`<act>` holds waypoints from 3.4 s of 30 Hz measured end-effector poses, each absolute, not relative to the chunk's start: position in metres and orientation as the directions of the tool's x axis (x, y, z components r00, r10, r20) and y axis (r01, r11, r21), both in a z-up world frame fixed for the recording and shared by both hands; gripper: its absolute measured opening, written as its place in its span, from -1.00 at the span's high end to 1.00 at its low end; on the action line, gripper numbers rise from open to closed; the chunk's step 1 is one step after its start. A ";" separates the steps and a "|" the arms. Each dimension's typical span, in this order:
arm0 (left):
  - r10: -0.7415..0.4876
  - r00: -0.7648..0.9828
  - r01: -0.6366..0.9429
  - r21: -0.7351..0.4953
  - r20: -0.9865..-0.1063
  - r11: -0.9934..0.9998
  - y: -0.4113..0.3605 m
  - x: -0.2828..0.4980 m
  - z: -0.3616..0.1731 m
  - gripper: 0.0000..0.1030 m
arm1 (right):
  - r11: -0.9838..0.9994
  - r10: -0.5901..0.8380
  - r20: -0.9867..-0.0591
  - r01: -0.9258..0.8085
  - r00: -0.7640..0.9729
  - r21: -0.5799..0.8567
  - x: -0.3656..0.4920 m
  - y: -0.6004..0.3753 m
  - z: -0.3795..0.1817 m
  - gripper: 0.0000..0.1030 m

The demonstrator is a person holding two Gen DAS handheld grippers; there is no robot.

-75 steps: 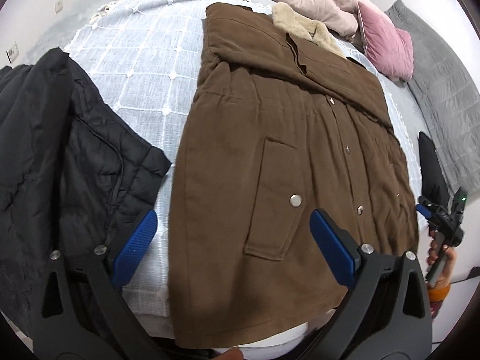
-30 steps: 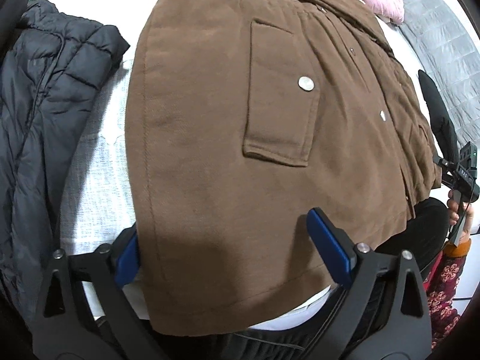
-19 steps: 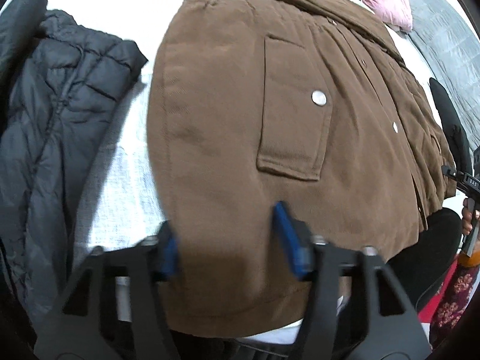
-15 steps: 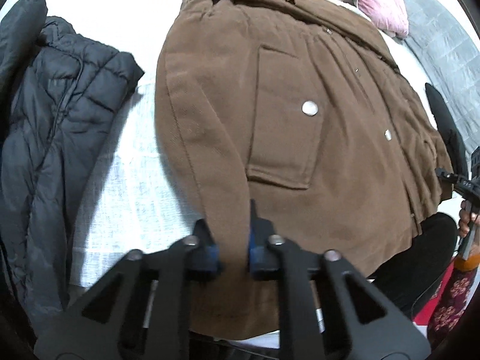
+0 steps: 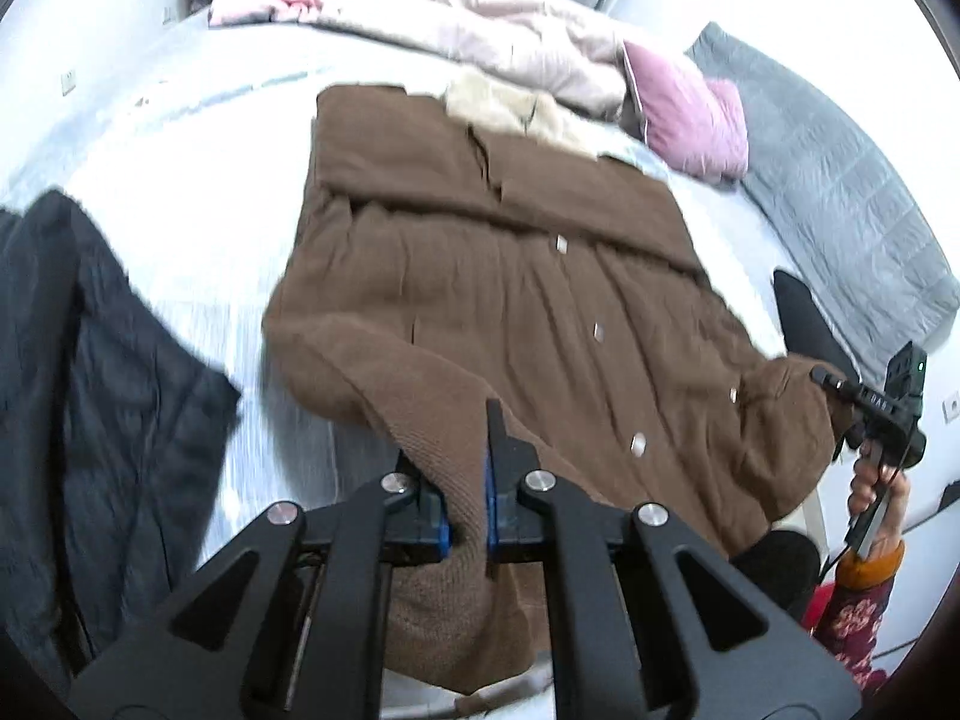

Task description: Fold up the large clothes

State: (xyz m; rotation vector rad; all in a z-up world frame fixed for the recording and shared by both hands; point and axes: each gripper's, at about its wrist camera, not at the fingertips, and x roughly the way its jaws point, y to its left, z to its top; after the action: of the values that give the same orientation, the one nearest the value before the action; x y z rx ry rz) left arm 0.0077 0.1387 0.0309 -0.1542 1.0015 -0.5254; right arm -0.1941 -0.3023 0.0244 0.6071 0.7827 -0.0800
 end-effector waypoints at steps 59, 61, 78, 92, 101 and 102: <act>-0.291 0.482 0.292 -0.162 -0.826 0.943 0.101 0.308 -0.031 -0.31 | 0.834 0.051 -0.783 0.405 0.620 0.375 0.076 -0.447 -0.034 -0.29; -0.289 0.489 0.293 -0.157 -0.823 0.943 0.094 0.314 -0.029 0.07 | 0.854 0.001 -0.800 0.416 0.601 0.313 0.089 -0.440 -0.041 -0.22; -0.124 0.887 0.151 0.025 -0.445 0.988 0.060 0.367 0.090 0.94 | 0.925 -0.349 -0.429 0.379 0.833 -0.018 0.174 -0.384 0.088 0.81; 0.149 0.642 0.033 0.221 -0.752 0.975 0.061 0.480 -0.069 0.87 | 0.852 -0.334 -0.779 0.523 0.531 -0.009 0.294 -0.449 -0.078 0.38; -0.108 0.519 0.203 -0.001 -0.848 0.979 0.089 0.422 -0.030 -0.66 | 0.824 -0.118 -0.816 0.514 0.566 0.238 0.218 -0.487 -0.035 -0.36; -0.178 0.461 0.210 -0.088 -0.869 0.974 0.097 0.413 -0.033 -0.66 | 0.824 -0.070 -0.818 0.496 0.571 0.276 0.205 -0.486 -0.035 -0.39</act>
State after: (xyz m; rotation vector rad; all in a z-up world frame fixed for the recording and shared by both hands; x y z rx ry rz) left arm 0.4131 0.0971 -0.0328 0.0327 1.0654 -0.2385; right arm 0.2046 -0.4862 -0.0346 0.5186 0.9103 -0.3494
